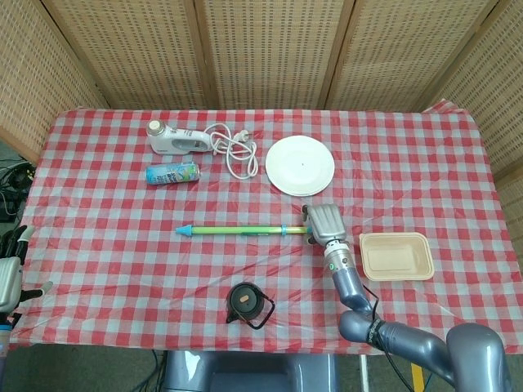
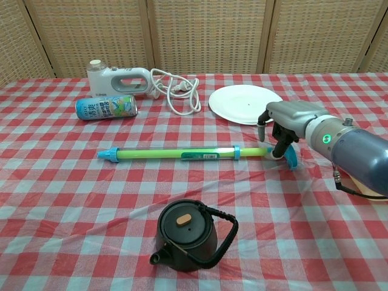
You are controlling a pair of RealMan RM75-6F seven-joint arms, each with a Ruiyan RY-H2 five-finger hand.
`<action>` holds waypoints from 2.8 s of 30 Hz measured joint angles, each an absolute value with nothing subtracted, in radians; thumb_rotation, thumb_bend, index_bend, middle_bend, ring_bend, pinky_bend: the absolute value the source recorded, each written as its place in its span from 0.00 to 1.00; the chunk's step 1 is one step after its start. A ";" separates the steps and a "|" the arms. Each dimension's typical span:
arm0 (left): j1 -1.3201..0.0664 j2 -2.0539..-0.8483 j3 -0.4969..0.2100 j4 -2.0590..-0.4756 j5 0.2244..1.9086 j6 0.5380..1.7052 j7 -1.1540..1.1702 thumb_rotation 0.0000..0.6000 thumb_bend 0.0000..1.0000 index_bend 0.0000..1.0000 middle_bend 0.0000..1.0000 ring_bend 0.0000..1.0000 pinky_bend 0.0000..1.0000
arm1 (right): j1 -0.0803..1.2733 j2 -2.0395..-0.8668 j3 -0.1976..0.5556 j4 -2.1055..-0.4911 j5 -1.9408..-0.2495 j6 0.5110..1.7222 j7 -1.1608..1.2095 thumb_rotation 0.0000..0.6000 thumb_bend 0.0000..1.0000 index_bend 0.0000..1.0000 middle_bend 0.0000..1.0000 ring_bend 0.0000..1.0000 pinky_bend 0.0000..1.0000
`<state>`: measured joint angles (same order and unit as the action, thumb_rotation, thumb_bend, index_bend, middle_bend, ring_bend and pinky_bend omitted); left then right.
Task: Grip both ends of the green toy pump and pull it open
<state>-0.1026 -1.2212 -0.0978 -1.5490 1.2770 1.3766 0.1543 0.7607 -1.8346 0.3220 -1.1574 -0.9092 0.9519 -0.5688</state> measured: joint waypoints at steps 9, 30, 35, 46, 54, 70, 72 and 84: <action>-0.107 -1.223 -0.098 -1.545 1.267 1.368 0.155 1.00 0.07 0.00 0.00 0.00 0.00 | 0.776 -1.857 0.312 -1.109 -0.884 0.926 -0.561 1.00 0.45 0.52 1.00 0.99 0.66; -0.109 -1.224 -0.096 -1.543 1.265 1.367 0.154 1.00 0.08 0.00 0.00 0.00 0.00 | 0.764 -1.839 0.298 -1.135 -0.926 0.953 -0.490 1.00 0.52 0.80 1.00 1.00 0.66; -0.110 -1.225 -0.098 -1.545 1.261 1.366 0.158 1.00 0.08 0.00 0.00 0.00 0.00 | 0.754 -1.800 0.303 -1.194 -0.929 0.959 -0.473 1.00 0.52 0.80 1.00 1.00 0.66; -0.152 -1.177 -0.145 -1.640 1.249 1.360 0.208 1.00 0.09 0.00 0.00 0.00 0.00 | 0.763 -1.705 0.331 -1.336 -0.896 0.975 -0.524 1.00 0.52 0.81 1.00 1.00 0.66; -0.244 -1.127 -0.229 -1.711 1.180 1.288 0.260 1.00 0.15 0.15 0.39 0.35 0.29 | 0.807 -1.658 0.370 -1.415 -0.823 0.991 -0.605 1.00 0.52 0.81 1.00 1.00 0.66; -0.478 -1.096 -0.325 -1.718 0.973 0.992 0.310 1.00 0.15 0.31 0.82 0.72 0.59 | 0.913 -1.675 0.407 -1.396 -0.690 1.005 -0.693 1.00 0.52 0.81 1.00 1.00 0.66; -0.504 -1.097 -0.331 -1.719 0.950 0.977 0.322 1.00 0.15 0.31 0.82 0.72 0.59 | 0.924 -1.678 0.414 -1.394 -0.681 1.010 -0.696 1.00 0.52 0.81 1.00 1.00 0.66; -0.653 -1.112 -0.350 -1.722 0.798 0.909 0.405 1.00 0.16 0.35 0.82 0.72 0.59 | 0.956 -1.663 0.413 -1.414 -0.637 1.026 -0.700 1.00 0.52 0.81 1.00 1.00 0.66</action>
